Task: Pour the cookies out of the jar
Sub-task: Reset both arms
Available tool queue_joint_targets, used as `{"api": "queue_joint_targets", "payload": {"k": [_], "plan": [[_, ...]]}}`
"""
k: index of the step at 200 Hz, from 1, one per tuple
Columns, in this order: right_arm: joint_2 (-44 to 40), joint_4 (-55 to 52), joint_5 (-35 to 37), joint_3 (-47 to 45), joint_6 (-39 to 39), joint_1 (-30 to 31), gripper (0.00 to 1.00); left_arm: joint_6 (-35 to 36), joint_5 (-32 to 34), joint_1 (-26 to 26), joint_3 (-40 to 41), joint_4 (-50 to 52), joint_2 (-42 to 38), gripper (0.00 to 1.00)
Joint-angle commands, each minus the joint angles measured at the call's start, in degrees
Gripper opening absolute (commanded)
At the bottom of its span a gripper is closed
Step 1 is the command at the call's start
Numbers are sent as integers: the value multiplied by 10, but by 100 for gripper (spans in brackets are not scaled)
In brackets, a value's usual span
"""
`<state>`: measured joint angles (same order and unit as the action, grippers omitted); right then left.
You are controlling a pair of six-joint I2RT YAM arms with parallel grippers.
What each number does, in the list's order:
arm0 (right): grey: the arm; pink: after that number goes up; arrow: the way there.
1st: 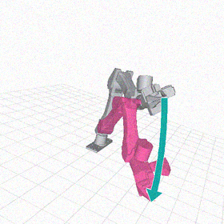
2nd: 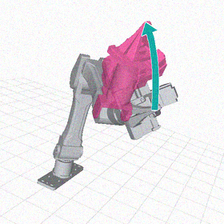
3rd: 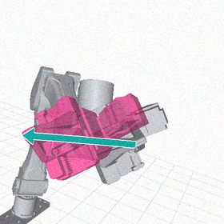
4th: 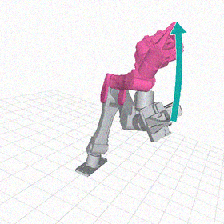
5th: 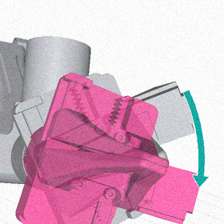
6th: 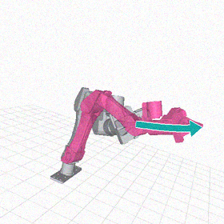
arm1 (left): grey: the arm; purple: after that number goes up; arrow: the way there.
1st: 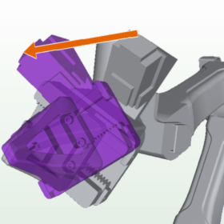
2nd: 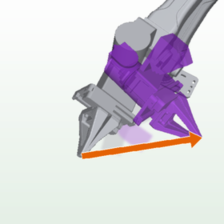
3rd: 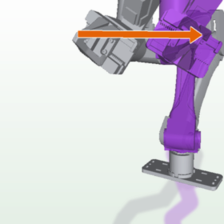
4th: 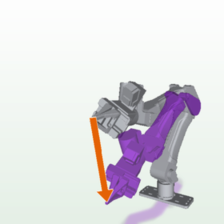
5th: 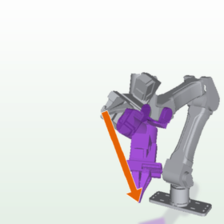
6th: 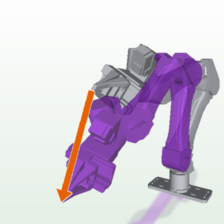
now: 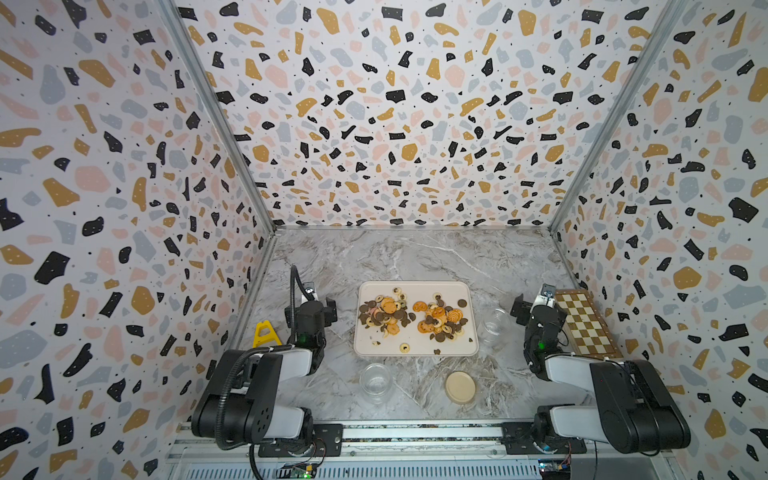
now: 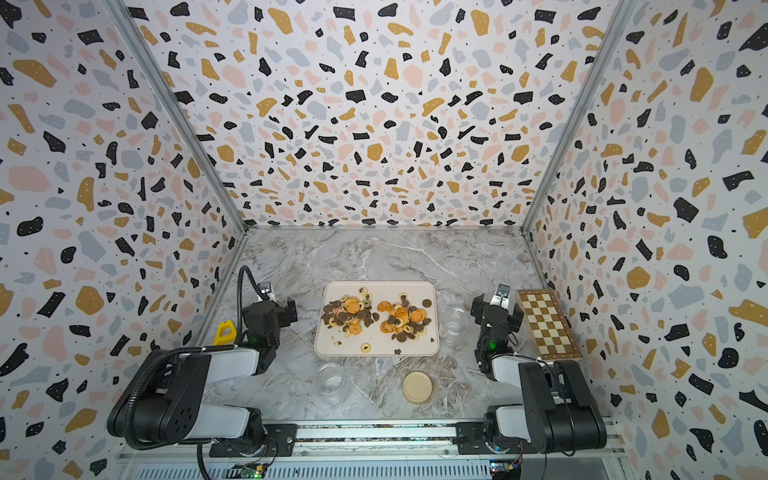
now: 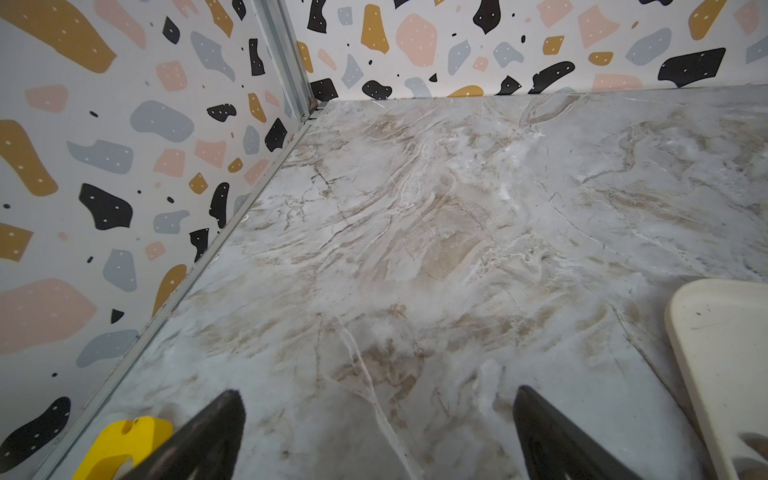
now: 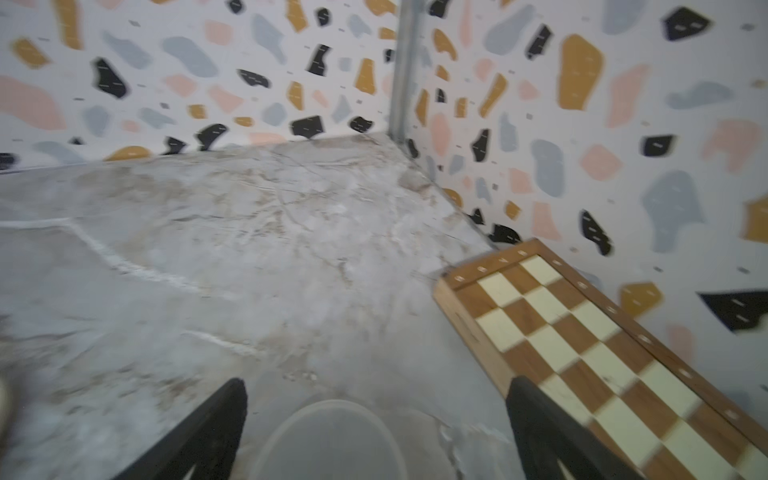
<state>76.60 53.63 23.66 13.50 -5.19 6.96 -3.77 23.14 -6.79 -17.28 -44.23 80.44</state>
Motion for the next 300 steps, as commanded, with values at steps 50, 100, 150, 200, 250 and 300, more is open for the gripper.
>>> {"api": "queue_joint_targets", "payload": {"k": [50,100,150,200,250,300], "plan": [[77,149,-177,-13,35,-30,99,5,0,4,-11,-34,8,99],[79,156,-179,-14,34,-31,99,5,-4,5,-12,-34,10,99],[77,157,-167,-15,38,-23,99,5,-8,6,-15,-31,13,99],[78,157,-166,-15,39,-23,99,5,-7,6,-7,-37,5,99],[79,157,-166,-14,39,-21,99,5,-8,6,-7,-37,6,99],[79,155,-166,-13,39,-21,99,7,-10,6,-9,-35,6,99]]}}
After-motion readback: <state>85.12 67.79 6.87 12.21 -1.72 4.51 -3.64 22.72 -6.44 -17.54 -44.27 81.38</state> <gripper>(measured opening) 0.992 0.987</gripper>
